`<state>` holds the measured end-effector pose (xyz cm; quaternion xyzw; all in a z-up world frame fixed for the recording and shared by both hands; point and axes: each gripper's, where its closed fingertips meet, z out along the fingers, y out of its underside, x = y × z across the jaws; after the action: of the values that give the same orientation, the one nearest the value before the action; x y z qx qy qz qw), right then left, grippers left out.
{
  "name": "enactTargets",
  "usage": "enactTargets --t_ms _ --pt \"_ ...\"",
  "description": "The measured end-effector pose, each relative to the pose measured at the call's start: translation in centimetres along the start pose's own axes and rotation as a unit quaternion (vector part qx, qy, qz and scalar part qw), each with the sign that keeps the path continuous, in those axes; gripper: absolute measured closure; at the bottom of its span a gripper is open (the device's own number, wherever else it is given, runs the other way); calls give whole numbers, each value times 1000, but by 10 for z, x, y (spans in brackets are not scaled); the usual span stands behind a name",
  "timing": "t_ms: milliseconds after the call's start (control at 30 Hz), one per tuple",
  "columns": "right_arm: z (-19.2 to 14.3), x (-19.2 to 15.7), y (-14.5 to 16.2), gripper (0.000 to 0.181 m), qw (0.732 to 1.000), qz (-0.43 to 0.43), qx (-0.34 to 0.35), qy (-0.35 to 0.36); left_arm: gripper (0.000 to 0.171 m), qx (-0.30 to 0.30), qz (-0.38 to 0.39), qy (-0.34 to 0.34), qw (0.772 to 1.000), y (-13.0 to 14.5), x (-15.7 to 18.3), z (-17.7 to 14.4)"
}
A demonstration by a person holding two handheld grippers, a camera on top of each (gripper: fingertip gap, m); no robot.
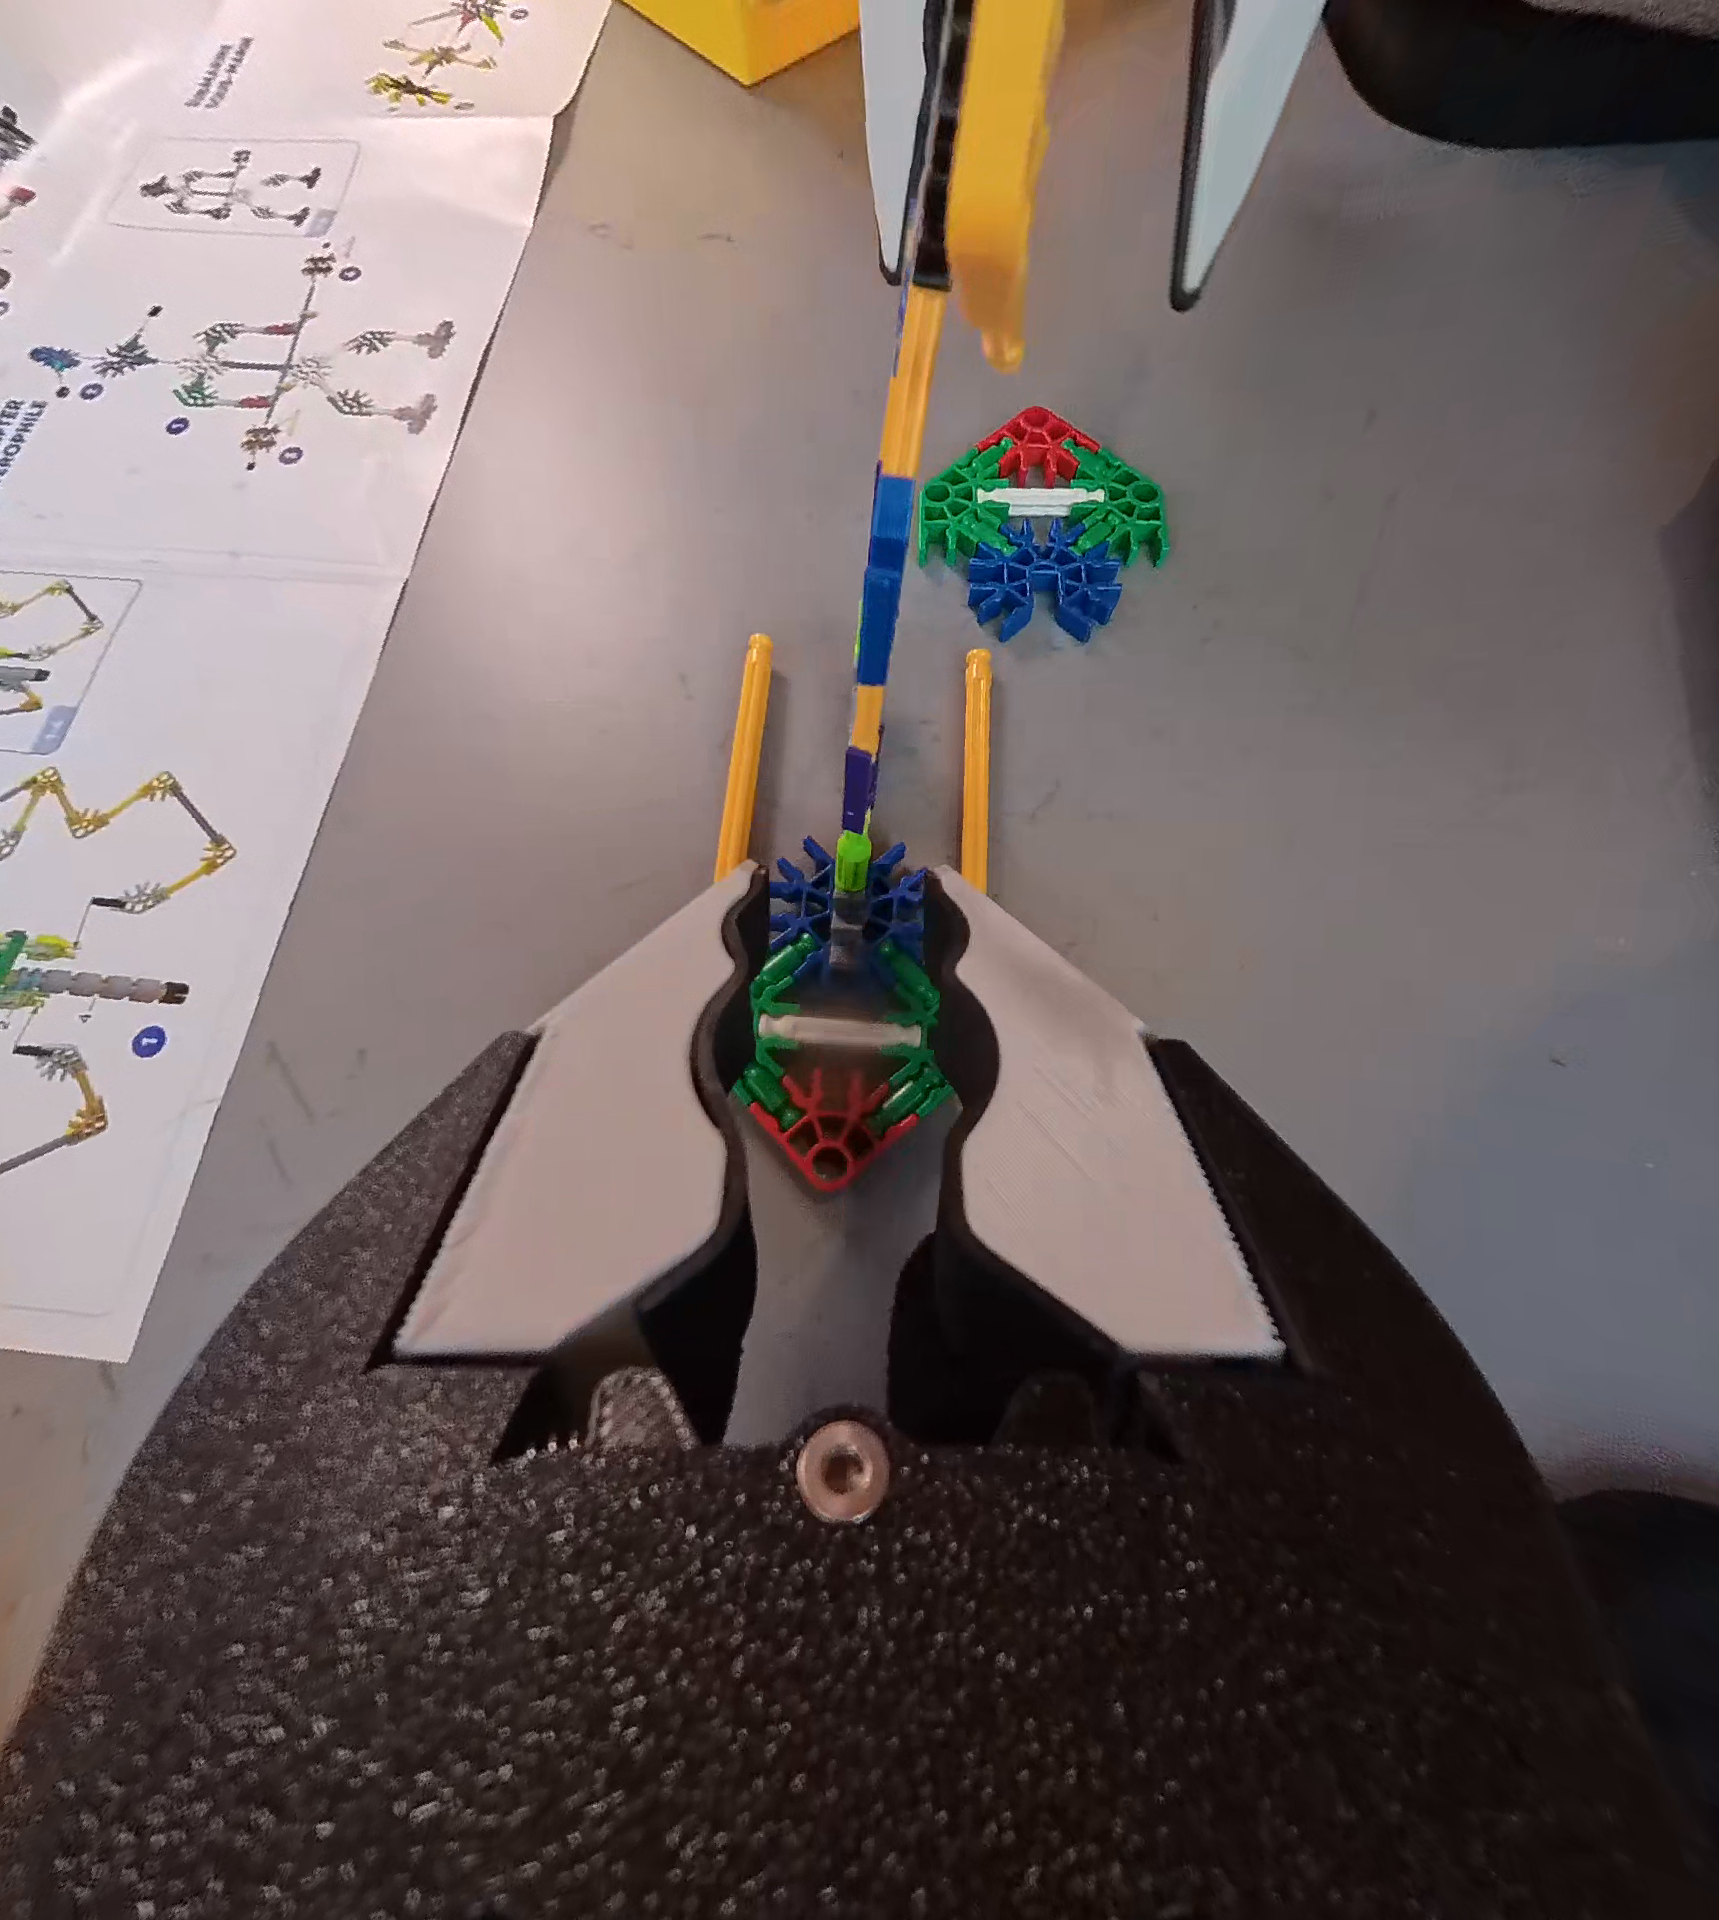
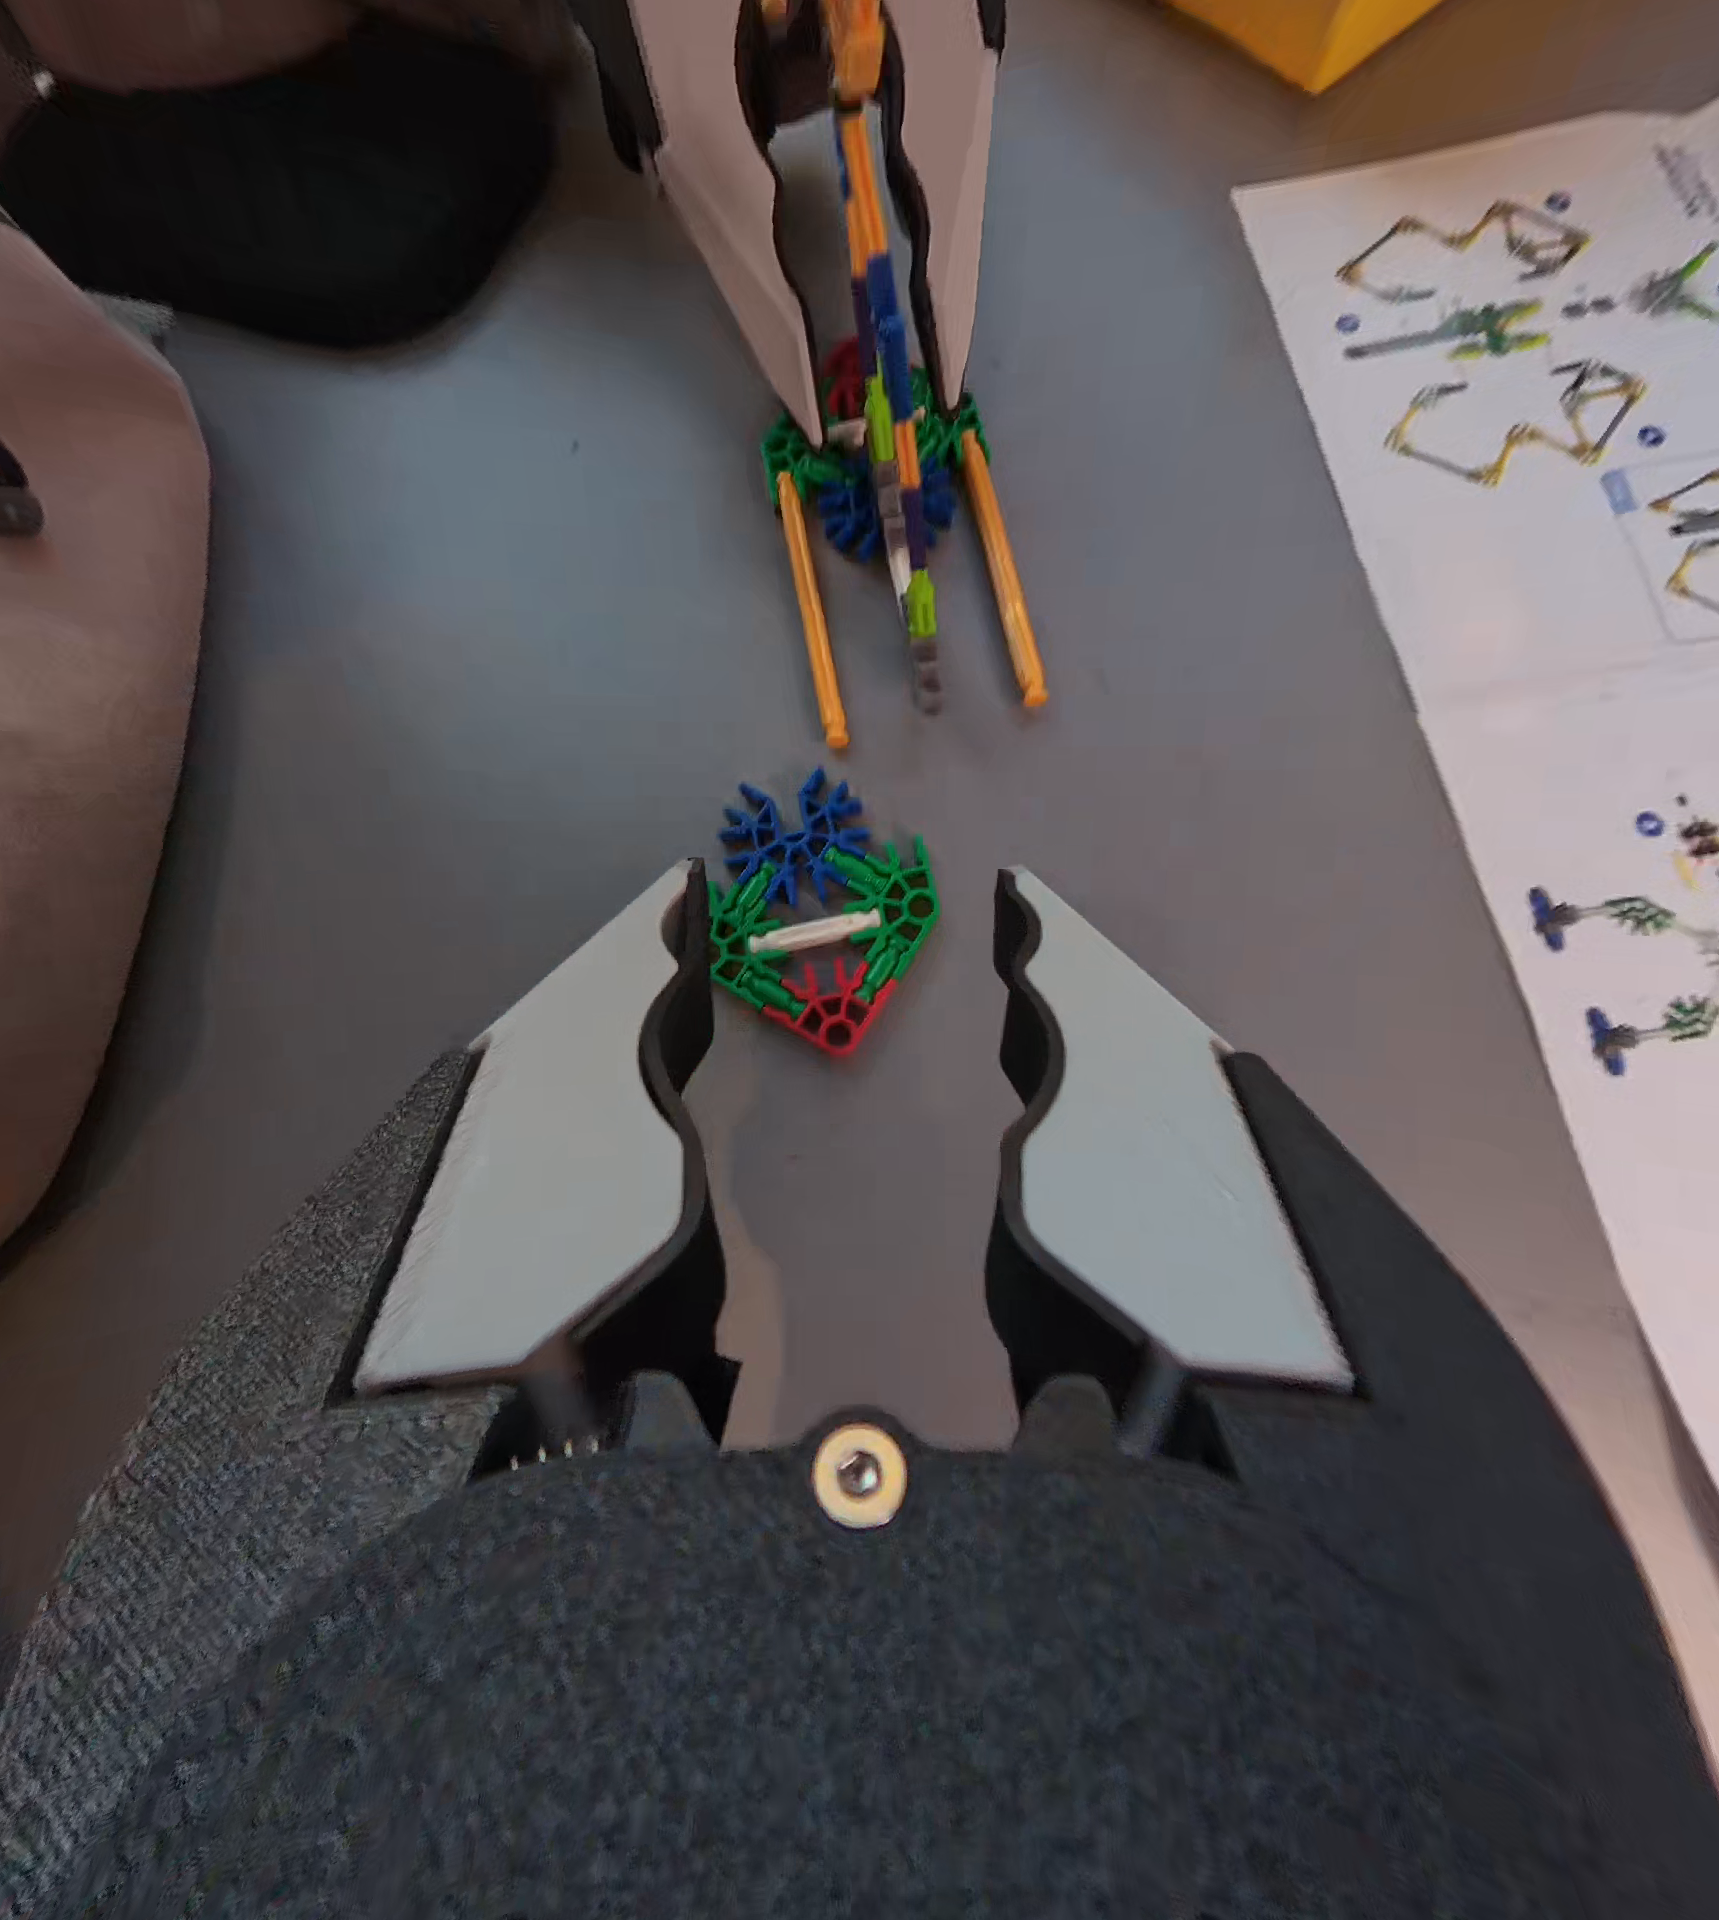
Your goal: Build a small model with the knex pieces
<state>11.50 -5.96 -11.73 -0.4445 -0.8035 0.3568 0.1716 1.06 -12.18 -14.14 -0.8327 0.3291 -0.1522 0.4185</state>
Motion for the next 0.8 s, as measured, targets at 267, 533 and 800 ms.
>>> enactTargets --t_ms 267,533,800 --pt "32 -14 39 107 997 -12 -72 20 159 -43 33 -1 999 11 5 17" --pt "36 -10 36 122 997 -10 -70 19 160 -42 27 13 999 12 7 14" --pt "29 16 32 122 997 37 -33 63 167 -33 22 38 998 11 12 13"
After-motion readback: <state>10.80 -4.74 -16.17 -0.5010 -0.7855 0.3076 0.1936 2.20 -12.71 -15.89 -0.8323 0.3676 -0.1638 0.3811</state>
